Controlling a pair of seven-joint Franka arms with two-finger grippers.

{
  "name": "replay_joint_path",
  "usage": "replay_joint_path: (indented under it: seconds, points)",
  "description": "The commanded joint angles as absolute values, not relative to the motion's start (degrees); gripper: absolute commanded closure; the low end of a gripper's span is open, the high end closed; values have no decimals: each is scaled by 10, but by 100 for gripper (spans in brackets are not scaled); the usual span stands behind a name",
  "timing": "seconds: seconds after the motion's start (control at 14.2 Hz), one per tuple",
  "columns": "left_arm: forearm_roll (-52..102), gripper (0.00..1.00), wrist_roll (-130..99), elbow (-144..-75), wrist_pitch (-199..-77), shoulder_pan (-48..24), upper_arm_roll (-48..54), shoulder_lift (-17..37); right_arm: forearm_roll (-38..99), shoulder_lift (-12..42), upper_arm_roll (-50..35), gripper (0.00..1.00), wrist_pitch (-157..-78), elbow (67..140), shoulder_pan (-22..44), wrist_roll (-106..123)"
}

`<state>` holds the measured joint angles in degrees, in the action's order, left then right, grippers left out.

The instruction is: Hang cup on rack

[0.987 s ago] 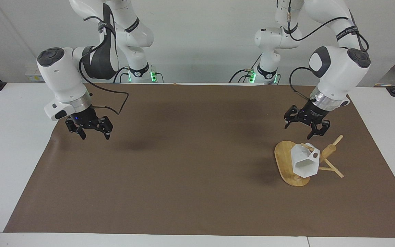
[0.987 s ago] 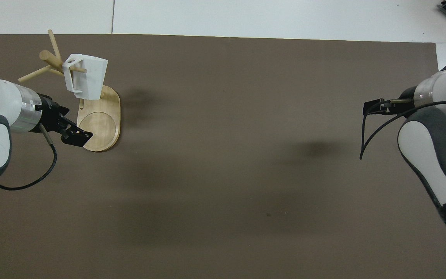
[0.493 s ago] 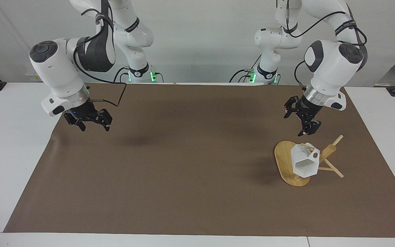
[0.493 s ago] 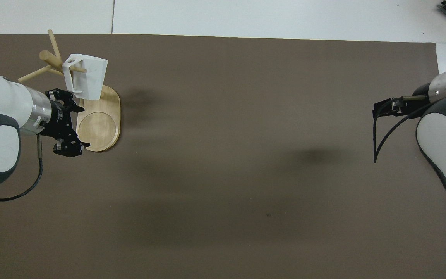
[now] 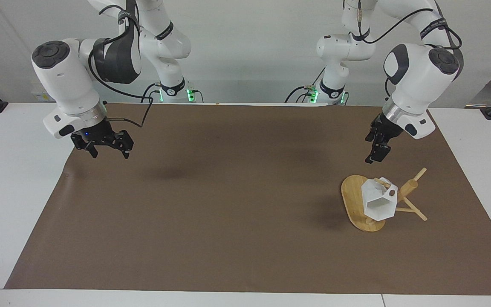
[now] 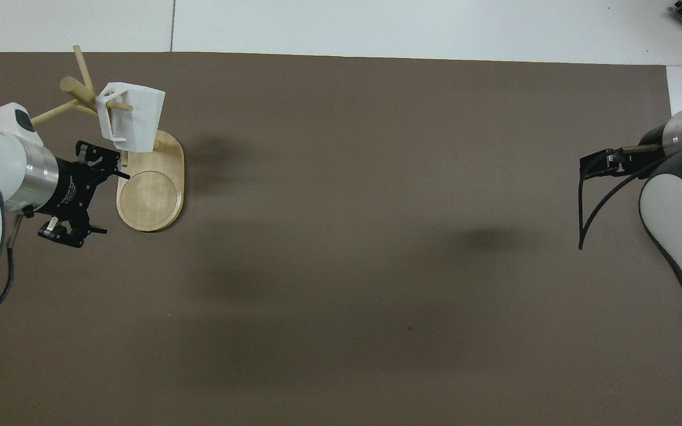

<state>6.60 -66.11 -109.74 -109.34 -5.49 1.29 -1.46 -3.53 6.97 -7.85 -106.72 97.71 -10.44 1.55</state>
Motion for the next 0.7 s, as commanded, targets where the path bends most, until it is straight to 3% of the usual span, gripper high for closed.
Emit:
replay_joint_path:
  seconds: [0.0, 0.28, 0.63]
  points:
    - [56, 0, -534, -1104, -1068, -44, 12, -38, -47, 65, -85, 0, -1065, 982, -112, 24]
    - [56, 0, -315, -1086, -1049, -35, 11, -46, -46, 64, -85, 0, -1065, 983, -111, 23]
    - [52, 0, -98, -1004, -999, -18, 11, -22, -46, 63, -85, 0, -1066, 984, -111, 23]
